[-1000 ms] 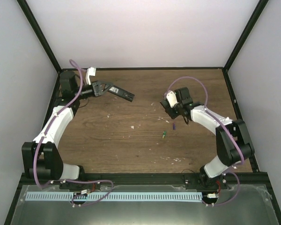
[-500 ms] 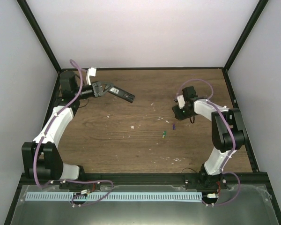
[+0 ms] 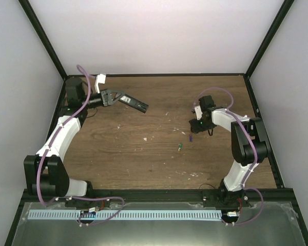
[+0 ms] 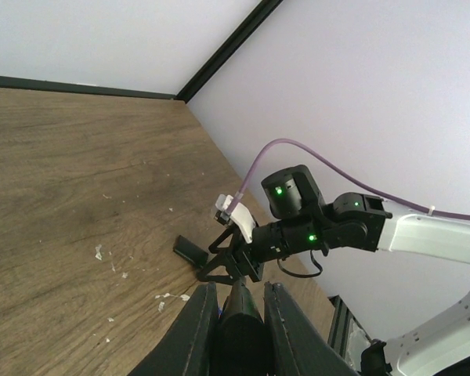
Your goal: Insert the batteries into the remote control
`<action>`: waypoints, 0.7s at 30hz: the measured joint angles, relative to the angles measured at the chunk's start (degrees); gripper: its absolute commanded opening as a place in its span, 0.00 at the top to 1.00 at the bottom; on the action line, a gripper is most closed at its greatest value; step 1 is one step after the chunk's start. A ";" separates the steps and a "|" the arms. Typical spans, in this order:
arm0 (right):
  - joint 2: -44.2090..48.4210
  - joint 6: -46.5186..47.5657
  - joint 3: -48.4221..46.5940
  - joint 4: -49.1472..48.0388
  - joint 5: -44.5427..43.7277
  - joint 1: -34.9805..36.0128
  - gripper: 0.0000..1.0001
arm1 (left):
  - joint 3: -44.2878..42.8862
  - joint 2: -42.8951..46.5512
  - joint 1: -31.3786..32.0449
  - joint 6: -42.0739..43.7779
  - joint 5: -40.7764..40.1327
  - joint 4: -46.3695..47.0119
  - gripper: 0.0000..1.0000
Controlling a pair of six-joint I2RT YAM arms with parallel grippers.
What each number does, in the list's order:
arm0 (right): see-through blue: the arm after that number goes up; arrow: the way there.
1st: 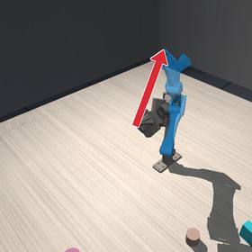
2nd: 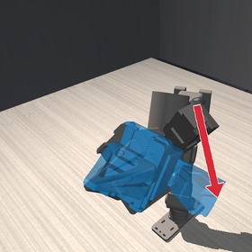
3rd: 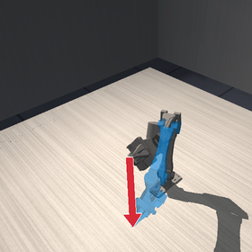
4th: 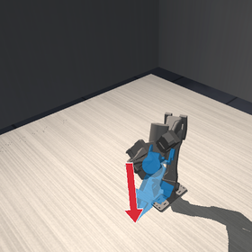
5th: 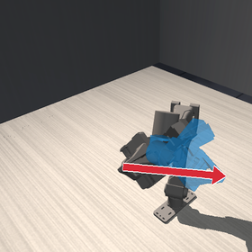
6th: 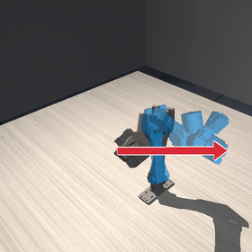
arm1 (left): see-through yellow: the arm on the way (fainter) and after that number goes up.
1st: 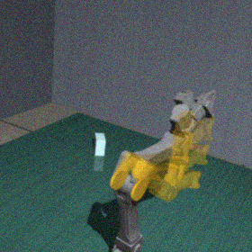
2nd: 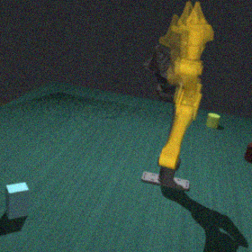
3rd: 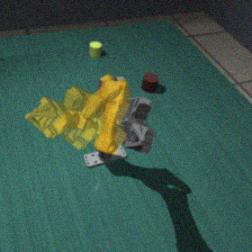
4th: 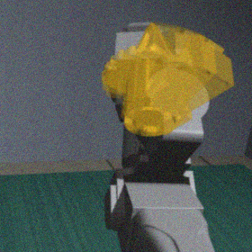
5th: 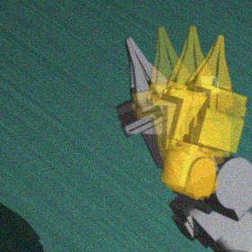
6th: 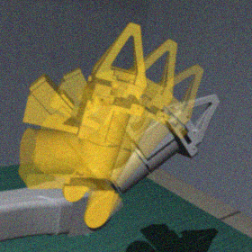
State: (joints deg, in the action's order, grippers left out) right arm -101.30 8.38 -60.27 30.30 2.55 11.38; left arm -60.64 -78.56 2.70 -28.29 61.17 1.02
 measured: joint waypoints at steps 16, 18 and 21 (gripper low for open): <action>11.43 -4.83 0.98 1.62 8.35 4.31 0.59 | 9.53 0.00 0.02 -1.88 1.79 5.38 1.00; 11.43 -5.95 2.12 1.77 9.07 6.08 0.61 | 10.73 0.00 0.02 -2.23 1.92 5.77 1.00; 10.99 -7.21 3.19 3.19 9.70 7.63 0.63 | 10.95 0.00 0.02 -2.49 1.97 6.10 1.00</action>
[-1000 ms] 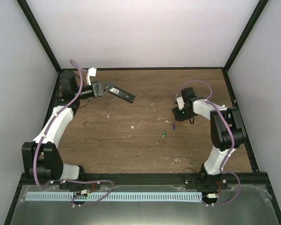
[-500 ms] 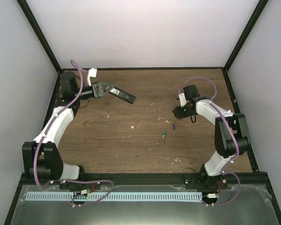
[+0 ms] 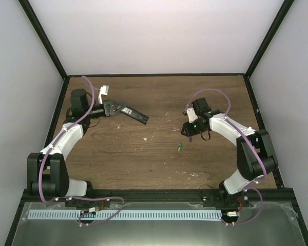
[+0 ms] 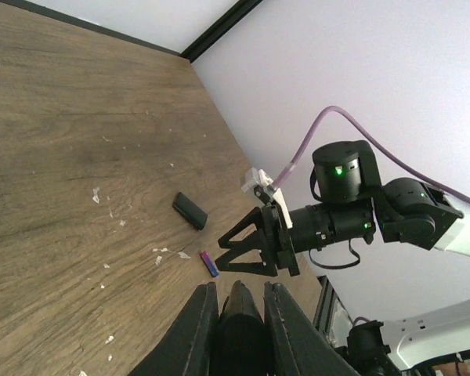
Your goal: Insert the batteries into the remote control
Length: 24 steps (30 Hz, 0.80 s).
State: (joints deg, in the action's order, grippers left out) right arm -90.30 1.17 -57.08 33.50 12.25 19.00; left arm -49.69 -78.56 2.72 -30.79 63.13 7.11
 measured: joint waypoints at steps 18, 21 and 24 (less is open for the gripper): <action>0.26 -9.16 5.40 0.79 2.84 5.95 0.65 | 0.00 1.73 0.00 2.36 0.09 -1.77 1.00; 0.24 -10.08 5.42 0.70 2.99 5.97 0.66 | 0.00 1.95 0.02 2.73 0.17 -2.14 1.00; -0.20 -10.75 5.44 0.59 3.17 6.03 0.67 | 0.00 1.95 0.07 2.93 0.24 -2.51 1.00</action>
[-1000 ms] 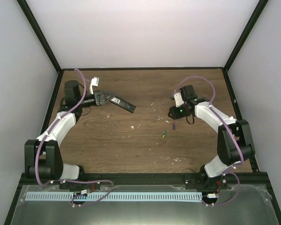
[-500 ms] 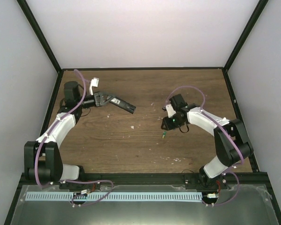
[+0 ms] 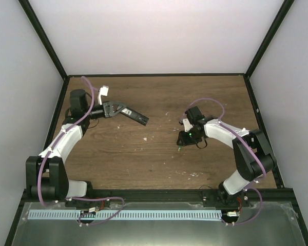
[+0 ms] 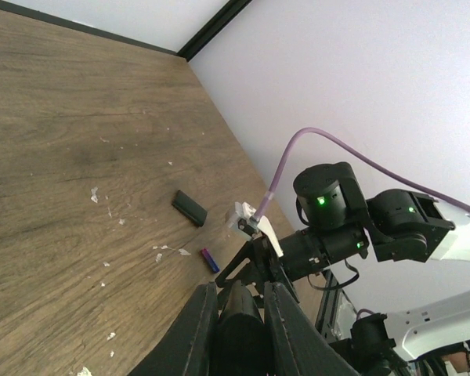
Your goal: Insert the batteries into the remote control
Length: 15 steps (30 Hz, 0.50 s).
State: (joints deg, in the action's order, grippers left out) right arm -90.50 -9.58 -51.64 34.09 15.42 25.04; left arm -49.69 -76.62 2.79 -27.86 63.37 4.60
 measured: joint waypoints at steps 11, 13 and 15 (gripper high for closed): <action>-2.82 -1.86 0.20 -0.50 0.02 0.85 0.71 | -0.02 -0.04 0.00 1.11 0.83 -0.90 1.00; -3.67 -1.90 0.17 -0.74 0.09 1.03 0.72 | -0.02 -0.04 0.00 1.11 1.05 -0.92 1.00; -3.96 -1.92 0.02 -1.22 0.31 1.18 0.73 | -0.02 -0.04 0.00 1.14 1.22 -0.92 1.00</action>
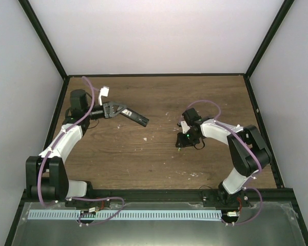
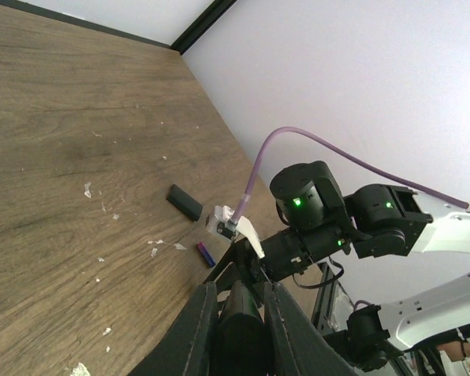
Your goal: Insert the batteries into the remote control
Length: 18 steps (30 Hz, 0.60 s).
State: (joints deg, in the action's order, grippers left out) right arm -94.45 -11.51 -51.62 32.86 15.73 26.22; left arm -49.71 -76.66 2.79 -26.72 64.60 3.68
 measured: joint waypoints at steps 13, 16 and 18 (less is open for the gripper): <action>-1.66 0.07 -1.51 -0.17 -0.22 0.87 0.84 | 0.00 0.00 0.00 -0.02 0.15 0.07 1.00; -1.81 0.13 -1.62 -0.09 -0.39 0.87 0.86 | 0.02 0.00 0.00 -0.11 0.17 0.20 1.00; -1.90 0.17 -1.66 -0.11 -0.37 0.87 0.87 | 0.09 0.00 0.00 -0.28 0.17 0.61 1.00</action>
State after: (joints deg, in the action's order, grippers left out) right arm -96.36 -11.33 -53.28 32.75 15.35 27.09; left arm -49.63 -76.66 2.79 -27.00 64.77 4.29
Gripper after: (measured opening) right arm 0.143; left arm 0.150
